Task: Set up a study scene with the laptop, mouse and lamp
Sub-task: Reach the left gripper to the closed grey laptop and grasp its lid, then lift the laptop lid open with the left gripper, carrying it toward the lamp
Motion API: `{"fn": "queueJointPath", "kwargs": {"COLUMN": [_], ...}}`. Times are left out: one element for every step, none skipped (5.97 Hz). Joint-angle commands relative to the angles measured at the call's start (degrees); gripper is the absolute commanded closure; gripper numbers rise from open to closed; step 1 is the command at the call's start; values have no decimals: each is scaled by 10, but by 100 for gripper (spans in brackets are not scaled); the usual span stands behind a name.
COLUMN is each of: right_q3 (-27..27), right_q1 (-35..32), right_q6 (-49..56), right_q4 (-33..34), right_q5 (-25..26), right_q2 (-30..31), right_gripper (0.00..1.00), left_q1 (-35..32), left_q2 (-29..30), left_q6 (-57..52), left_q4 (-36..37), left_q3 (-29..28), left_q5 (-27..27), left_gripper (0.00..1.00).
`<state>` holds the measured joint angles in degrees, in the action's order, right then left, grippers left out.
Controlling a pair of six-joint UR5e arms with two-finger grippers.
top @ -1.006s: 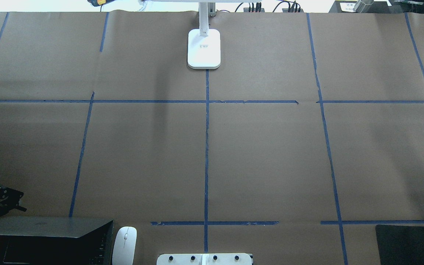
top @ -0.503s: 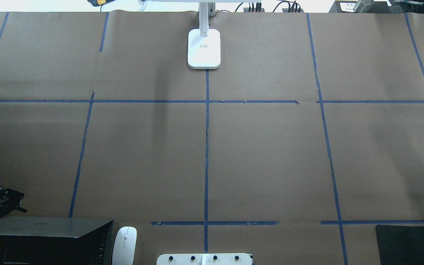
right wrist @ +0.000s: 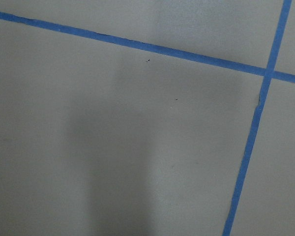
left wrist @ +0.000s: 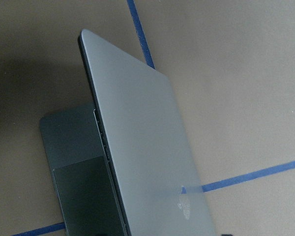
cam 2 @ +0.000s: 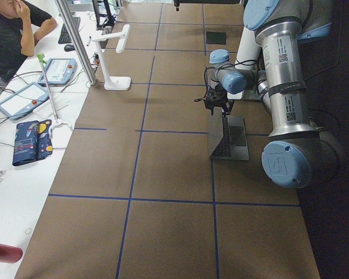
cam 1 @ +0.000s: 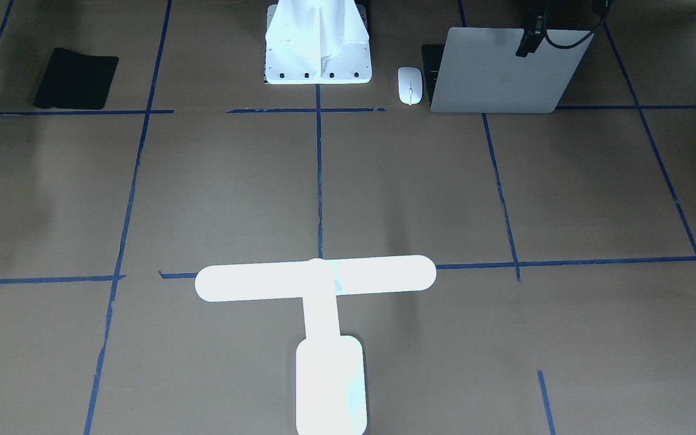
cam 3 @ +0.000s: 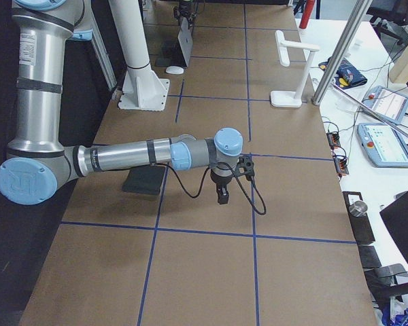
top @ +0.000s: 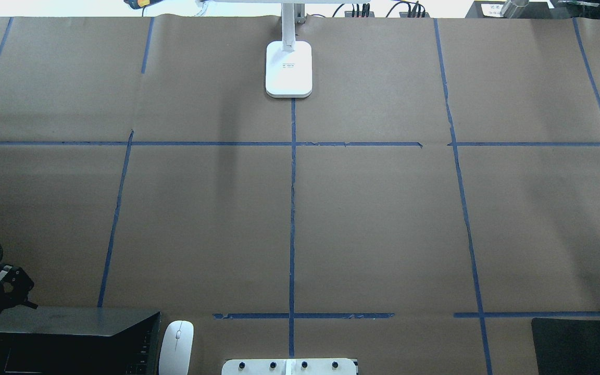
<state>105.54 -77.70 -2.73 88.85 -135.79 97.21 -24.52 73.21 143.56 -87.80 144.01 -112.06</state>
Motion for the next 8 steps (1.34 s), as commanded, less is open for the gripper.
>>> {"fn": "queueJointPath", "kwargs": {"right_q3": [1, 1, 1, 1, 1, 0, -1, -1], "right_q1": [0, 0, 0, 0, 0, 0, 2, 2], "right_q6": [0, 0, 0, -1, -1, -1, -1, -1], "right_q4": [0, 0, 0, 0, 0, 1, 1, 1], "right_q5": [0, 0, 0, 0, 0, 0, 0, 0], "right_q2": [0, 0, 0, 0, 0, 0, -1, -2], "right_gripper": [0, 0, 0, 0, 0, 0, 0, 0], "left_q1": [0, -9, -39, -129, -194, -250, -268, -265], "left_q2": [13, 18, 14, 18, 36, 80, 192, 307], "left_q6": [11, 14, 12, -4, -82, -128, -139, -137], "left_q4": [-1, -1, 1, 3, 8, 7, 10, 10], "left_q3": [-1, 12, 40, 43, 33, -1, -79, -171], "left_q5": [-2, -2, -3, -3, 1, 2, 1, 1], "left_gripper": [100, 100, 100, 100, 100, 100, 100, 100]}}
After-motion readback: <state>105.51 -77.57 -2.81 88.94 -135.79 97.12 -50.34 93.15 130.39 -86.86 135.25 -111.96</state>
